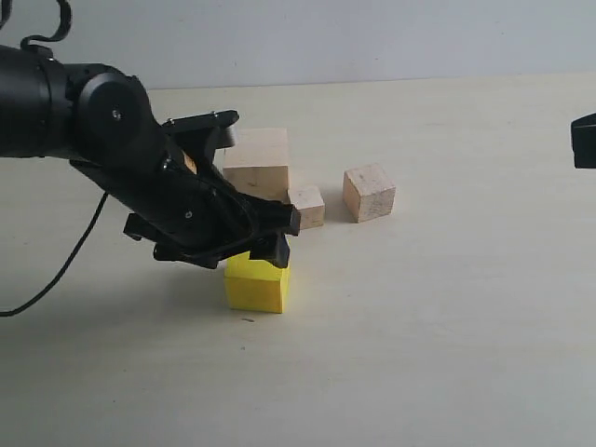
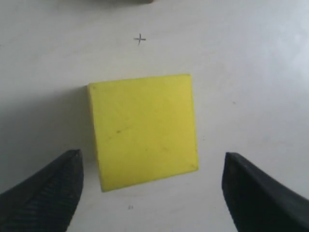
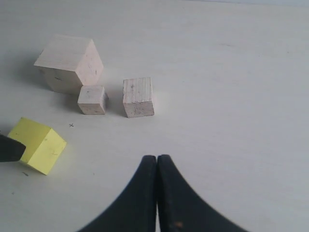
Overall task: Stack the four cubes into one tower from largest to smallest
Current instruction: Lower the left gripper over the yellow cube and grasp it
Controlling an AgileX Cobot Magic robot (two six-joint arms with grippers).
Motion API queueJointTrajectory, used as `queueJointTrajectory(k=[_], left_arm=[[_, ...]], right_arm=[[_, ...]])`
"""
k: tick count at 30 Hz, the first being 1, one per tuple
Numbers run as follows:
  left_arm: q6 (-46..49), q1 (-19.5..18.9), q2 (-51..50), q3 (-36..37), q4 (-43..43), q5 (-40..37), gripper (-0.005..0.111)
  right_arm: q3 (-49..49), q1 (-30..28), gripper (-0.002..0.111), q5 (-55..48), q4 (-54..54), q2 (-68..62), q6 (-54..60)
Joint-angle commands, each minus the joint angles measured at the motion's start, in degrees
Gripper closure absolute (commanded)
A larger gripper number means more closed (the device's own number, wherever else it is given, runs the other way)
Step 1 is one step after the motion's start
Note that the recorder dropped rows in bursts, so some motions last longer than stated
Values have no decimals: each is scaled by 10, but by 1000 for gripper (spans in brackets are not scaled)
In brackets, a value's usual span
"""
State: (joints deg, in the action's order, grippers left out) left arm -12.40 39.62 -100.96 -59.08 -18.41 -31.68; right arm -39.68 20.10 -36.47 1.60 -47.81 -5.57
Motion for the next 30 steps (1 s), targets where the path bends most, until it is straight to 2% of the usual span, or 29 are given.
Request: queueJointTrajectory(k=[1,16,18,20,22,30], left_arm=[[7,5,-27,-36,-1,-7,31],[17,5,-71,-48,4,2,32],[6,5,-71,-48,10,-2,48],[0,5,-71,-48,28,-15,86],[0,5,-70,-48,47,-19,107],[0,5,24,-59,51,-64,107]], right_arm=[[-4,2,108,-2,-1,5,-1],[-4,2,108,1,-2,5,-1],[-4,2,108,1,-2,5,-1],[-4,2,108,1,-2,5,-1],[-4,2,108,1,-2,5,-1],[-4,2,108,1,-3,5,-1]])
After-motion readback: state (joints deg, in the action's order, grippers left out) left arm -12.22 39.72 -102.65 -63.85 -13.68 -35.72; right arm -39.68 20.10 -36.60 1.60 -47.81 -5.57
